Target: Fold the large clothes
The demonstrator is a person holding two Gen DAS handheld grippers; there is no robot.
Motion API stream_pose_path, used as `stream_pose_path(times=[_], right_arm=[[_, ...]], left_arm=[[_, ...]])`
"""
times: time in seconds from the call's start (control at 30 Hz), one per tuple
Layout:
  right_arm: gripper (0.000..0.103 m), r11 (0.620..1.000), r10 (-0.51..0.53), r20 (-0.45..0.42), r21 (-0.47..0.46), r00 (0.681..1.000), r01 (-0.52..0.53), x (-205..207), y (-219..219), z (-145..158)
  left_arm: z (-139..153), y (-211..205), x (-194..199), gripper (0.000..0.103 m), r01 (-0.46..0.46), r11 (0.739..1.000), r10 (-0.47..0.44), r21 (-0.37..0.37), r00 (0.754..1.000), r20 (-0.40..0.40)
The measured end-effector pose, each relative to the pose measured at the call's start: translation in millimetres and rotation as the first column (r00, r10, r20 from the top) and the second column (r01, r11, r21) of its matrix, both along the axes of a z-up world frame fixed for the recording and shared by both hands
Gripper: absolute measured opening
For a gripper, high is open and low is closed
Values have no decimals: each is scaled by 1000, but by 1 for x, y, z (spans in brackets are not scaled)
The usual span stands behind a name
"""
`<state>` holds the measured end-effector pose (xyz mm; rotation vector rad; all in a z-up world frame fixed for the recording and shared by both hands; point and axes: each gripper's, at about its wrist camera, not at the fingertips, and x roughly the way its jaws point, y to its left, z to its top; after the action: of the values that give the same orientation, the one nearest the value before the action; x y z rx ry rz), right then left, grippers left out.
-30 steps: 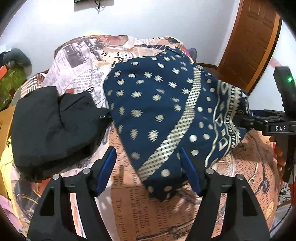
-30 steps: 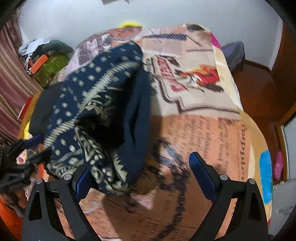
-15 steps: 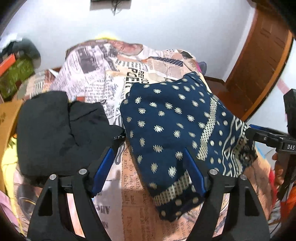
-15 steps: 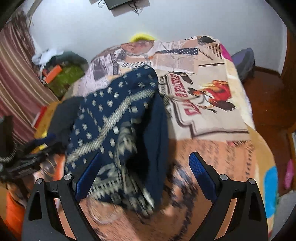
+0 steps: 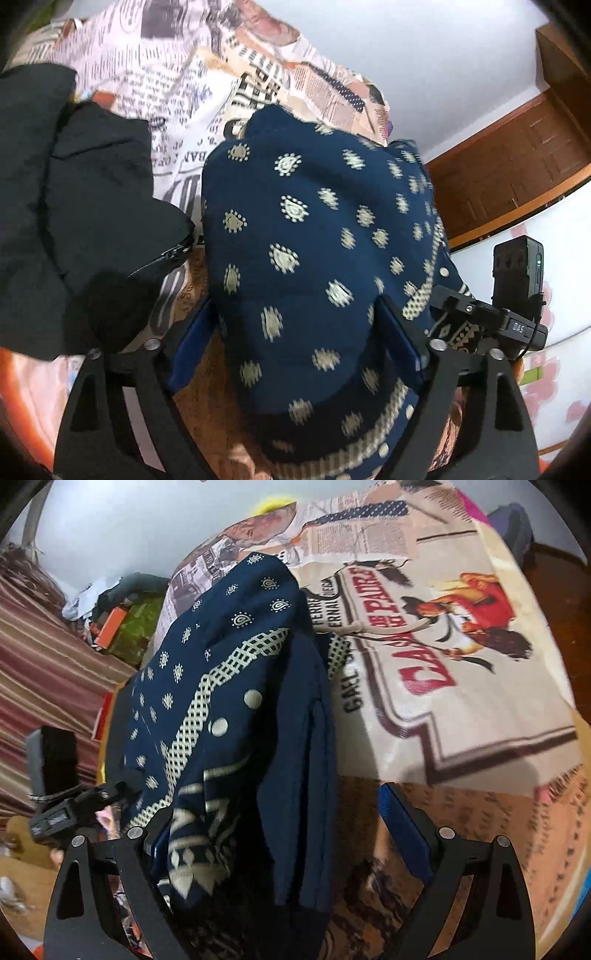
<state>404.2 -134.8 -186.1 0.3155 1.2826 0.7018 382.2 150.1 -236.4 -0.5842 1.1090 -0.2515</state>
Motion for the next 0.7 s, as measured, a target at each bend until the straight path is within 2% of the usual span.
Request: stream_pose_path(times=[0.1, 0.2, 0.27, 0.33, 0.4, 0.47, 0.53, 0.7], right_arm=[[94, 999, 12, -42, 33, 999, -11, 7, 5, -5], [92, 998, 21, -58, 52, 998, -18, 11, 8, -2], [76, 994, 27, -106, 111, 994, -16, 10, 9, -4], [64, 988, 24, -166, 154, 986, 2, 9, 9, -6], [53, 988, 11, -177, 152, 984, 16, 6, 9, -5], [39, 985, 16, -193, 170, 981, 18, 1, 8, -1], [34, 982, 26, -213, 188, 977, 15, -4, 10, 4], [31, 989, 45, -131, 146, 990, -26, -21, 29, 40]], left_arm=[[-13, 3, 11, 90, -2, 998, 0, -70, 999, -37], [-18, 2, 15, 91, -7, 994, 2, -106, 999, -51], [-16, 1, 13, 88, -5, 993, 0, -115, 999, -44], [-13, 2, 8, 76, 6, 992, -10, -125, 999, -33], [-7, 5, 3, 69, 15, 991, -19, -132, 999, -27], [3, 4, -3, 62, 36, 993, -38, -111, 999, -17], [19, 3, -9, 56, 64, 995, -63, -82, 998, 7], [73, 11, -27, 52, 84, 996, -81, -23, 991, 107]])
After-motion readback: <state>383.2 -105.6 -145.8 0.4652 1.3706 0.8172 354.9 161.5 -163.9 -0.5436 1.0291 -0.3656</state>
